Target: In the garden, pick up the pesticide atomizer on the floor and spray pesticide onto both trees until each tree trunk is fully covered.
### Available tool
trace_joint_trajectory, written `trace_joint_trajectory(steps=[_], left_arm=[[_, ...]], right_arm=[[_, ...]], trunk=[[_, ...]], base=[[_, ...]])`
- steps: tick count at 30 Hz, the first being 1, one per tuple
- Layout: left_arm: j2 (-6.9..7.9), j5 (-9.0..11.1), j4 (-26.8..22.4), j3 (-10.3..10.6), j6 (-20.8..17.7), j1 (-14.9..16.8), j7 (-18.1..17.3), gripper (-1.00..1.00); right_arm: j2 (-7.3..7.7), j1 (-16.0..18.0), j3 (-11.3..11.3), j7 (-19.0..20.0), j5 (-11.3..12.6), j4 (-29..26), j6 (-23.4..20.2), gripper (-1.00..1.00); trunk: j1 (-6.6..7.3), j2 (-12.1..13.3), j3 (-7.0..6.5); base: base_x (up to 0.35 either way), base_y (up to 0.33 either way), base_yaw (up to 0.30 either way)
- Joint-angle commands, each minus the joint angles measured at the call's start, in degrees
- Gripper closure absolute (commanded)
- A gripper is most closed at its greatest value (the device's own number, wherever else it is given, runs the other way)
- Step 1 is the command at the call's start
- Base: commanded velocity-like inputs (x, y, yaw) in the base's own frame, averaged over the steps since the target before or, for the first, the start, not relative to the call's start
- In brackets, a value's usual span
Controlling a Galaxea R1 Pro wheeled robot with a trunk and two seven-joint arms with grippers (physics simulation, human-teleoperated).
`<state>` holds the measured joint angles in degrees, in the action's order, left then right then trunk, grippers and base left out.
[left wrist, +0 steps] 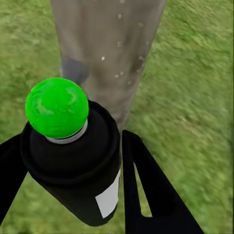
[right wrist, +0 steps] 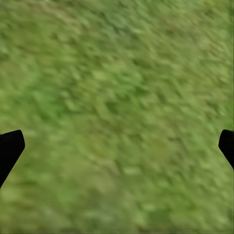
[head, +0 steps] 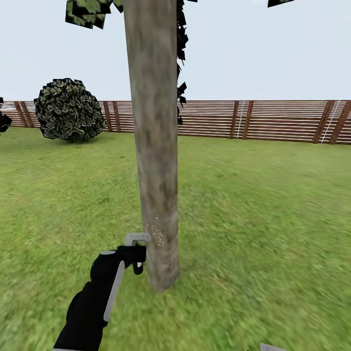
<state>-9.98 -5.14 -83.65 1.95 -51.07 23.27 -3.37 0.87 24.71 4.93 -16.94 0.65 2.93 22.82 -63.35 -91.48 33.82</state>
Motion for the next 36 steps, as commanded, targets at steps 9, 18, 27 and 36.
trace_joint_trajectory(steps=[9, 18, 27, 36], left_arm=[[-0.02, -0.4, -3.0, 0.0, -2.7, 0.1, -0.5, 1.0], [-0.02, -0.4, -4.2, 0.1, -5.5, 8.0, -0.5, 1.0], [-0.02, 3.9, -1.6, -0.3, -6.5, 25.6, -0.5, 1.0], [-0.02, 4.2, -1.2, -0.2, -6.5, 27.0, -0.5, 1.0]], right_arm=[[0.01, 0.1, 0.4, 0.2, 0.1, 0.2, 0.6, -1.0], [0.01, 0.1, 0.4, 0.2, 0.1, 0.2, 0.6, -1.0], [0.01, 0.1, 0.4, 0.2, 0.1, 0.2, 0.6, -1.0], [0.01, 0.1, 0.4, 0.2, 0.1, 0.2, 0.6, -1.0]], trunk=[[0.0, 0.0, 0.06], [0.0, 0.0, 0.06], [0.0, 0.0, 0.06], [0.0, 0.0, 0.06]], base=[[-0.044, 0.0, 0.0], [-0.033, 0.0, 0.0], [-0.003, 0.0, 0.0], [-0.133, 0.022, 0.0]])
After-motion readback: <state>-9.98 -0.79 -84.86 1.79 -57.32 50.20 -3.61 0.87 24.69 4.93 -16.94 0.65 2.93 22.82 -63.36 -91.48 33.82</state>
